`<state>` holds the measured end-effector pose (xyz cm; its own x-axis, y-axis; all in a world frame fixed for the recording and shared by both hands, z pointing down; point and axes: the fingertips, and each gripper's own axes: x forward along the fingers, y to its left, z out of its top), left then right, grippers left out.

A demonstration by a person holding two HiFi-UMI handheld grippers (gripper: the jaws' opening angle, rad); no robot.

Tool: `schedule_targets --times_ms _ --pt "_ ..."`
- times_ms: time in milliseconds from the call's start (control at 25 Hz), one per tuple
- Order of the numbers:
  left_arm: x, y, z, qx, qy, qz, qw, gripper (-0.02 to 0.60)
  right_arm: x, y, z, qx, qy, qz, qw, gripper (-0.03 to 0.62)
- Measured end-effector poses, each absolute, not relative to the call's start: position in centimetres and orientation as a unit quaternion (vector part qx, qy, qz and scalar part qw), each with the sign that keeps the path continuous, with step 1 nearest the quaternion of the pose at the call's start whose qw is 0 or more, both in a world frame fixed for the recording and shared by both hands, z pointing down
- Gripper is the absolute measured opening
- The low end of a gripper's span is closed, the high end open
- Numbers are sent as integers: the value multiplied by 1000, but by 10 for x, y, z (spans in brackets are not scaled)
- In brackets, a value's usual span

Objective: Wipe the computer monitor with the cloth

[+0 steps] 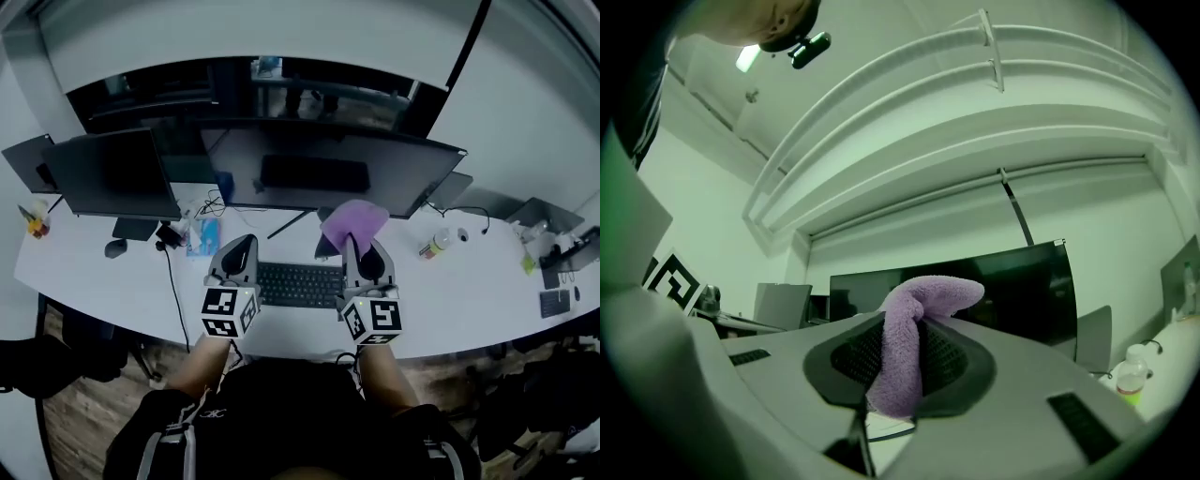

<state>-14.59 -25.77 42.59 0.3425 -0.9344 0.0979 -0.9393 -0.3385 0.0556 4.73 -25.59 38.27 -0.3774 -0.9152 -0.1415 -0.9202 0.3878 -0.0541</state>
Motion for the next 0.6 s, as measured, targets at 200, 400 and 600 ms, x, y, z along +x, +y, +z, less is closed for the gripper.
schedule_targets --times_ms 200,400,600 --pt "-156 -269 425 835 -547 26 53 14 32 -260 364 -568 819 47 70 94" --pt "-175 -273 422 840 -540 21 55 14 13 -273 328 -566 816 102 58 94" --pt "-204 -273 418 829 -557 5 60 14 -15 -288 283 -545 820 166 46 94"
